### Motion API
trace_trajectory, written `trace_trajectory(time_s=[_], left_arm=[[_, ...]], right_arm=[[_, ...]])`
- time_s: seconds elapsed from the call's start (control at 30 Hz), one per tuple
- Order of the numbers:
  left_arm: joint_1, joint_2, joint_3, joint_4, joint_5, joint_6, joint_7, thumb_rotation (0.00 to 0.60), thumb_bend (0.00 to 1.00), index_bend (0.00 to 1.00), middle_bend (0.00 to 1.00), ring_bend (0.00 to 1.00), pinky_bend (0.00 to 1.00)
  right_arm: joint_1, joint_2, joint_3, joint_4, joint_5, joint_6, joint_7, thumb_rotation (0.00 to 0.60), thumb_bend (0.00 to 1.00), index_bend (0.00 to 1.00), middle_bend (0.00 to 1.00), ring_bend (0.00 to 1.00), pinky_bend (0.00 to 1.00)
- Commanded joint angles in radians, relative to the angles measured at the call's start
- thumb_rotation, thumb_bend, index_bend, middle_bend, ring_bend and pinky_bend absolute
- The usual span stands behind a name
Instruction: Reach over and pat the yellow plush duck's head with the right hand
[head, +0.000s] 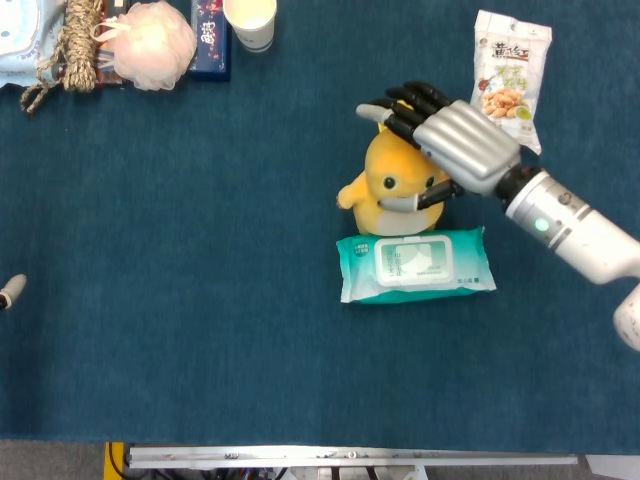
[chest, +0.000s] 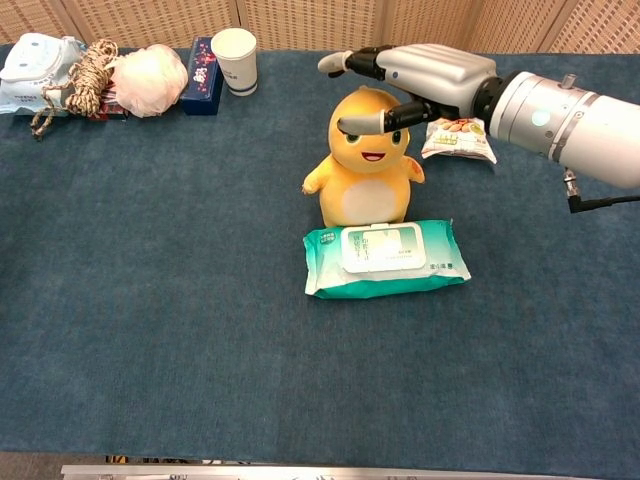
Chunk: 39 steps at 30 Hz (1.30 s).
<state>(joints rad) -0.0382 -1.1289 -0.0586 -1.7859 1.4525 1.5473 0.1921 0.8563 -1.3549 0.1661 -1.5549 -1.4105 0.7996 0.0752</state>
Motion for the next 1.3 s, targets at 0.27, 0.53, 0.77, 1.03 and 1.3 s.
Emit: trace_trajectory(time_s=[0.27,0.53,0.77,1.03,1.3], left_arm=[[0.003,0.003,0.001,0.003,-0.004,0.000,-0.005,0.600,0.03,0.15,0.07,0.01,0.00],[0.003,0.000,0.001,0.008,-0.006,-0.002,-0.004,0.600,0.03,0.15,0.07,0.02,0.00],[0.001,-0.002,0.000,0.010,-0.007,-0.005,-0.001,0.600,0.03,0.15,0.07,0.01,0.00],[-0.001,-0.002,-0.001,0.005,-0.007,-0.006,0.003,0.600,0.03,0.15,0.07,0.01,0.00],[-0.004,-0.002,-0.005,0.006,-0.006,-0.006,-0.001,0.600,0.03,0.15,0.07,0.02,0.00]], right_arm=[[0.024,-0.023,-0.020,0.000,-0.031,-0.016,0.013,0.057,0.00,0.09,0.13,0.00,0.00],[0.037,-0.041,-0.027,0.040,-0.012,-0.037,0.009,0.056,0.00,0.09,0.13,0.00,0.00],[0.034,-0.044,-0.022,0.073,0.020,-0.037,0.010,0.054,0.00,0.09,0.13,0.00,0.00],[0.022,-0.024,-0.009,0.073,0.037,-0.012,0.015,0.056,0.00,0.09,0.13,0.00,0.00],[-0.042,0.061,-0.007,0.030,0.052,0.075,0.008,0.071,0.00,0.09,0.13,0.00,0.00]])
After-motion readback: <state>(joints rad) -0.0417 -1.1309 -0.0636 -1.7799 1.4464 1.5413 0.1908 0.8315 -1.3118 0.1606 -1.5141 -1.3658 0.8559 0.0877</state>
